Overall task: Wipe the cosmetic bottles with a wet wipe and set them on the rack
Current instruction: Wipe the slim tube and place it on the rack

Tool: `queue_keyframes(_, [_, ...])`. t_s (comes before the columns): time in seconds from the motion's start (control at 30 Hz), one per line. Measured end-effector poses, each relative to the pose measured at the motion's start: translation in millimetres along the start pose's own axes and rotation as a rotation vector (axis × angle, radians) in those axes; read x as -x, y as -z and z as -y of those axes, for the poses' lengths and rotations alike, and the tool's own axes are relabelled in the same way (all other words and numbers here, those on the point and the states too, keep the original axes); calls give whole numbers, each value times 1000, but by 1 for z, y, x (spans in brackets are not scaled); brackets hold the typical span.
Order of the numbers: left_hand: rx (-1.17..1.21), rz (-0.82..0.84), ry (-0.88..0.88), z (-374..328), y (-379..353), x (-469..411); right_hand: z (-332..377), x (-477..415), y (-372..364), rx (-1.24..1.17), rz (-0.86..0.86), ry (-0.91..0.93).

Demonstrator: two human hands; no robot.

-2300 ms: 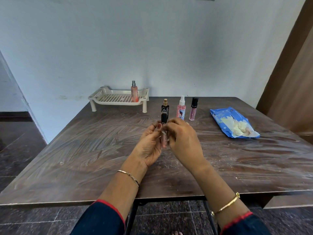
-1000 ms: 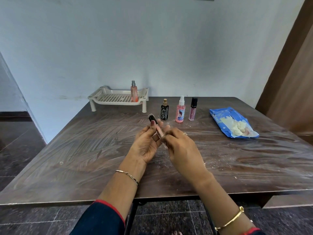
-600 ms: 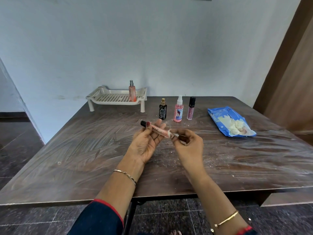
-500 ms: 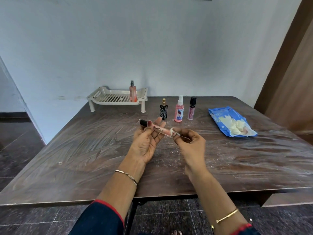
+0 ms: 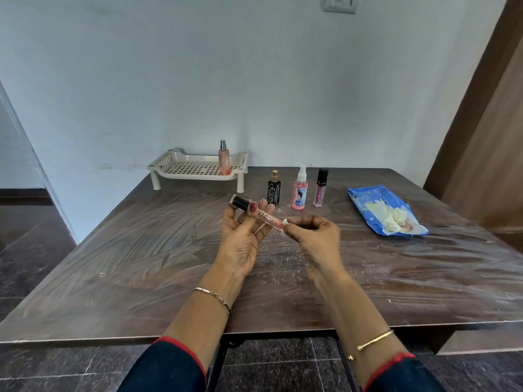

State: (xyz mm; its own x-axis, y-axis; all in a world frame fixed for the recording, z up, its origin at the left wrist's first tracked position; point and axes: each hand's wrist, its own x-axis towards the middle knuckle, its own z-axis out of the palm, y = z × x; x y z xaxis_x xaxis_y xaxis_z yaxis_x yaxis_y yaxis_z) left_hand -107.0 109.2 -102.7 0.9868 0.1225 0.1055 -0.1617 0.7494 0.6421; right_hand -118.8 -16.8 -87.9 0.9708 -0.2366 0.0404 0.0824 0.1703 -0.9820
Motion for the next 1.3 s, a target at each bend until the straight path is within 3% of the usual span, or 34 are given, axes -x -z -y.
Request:
queue_keyframes(0.13, [-31,-26,-24,-5,-1,-3,9,-6,0,-134,15,-65])
queue_keyframes(0.3, [-333,-95,-121,-28,-7,-16,22,-13,-11,-323,44,-162])
queue_keyframes(0.5, [-498,-218,-178,-74,1,-50,22,-26,-34,-463,103,-290])
queue_keyframes(0.73, [-1052,-281,-507,-120,13,-101,18,-50,-59,-469,140,-341])
queue_keyframes(1.03, [-1174,-296,-596,-137,28,-168,3,-69,-68,-398,173,-274])
queue_keyframes(1.3, [-1271,-311,-556,-122,40,-208,-5,-74,-74,-357,205,-253])
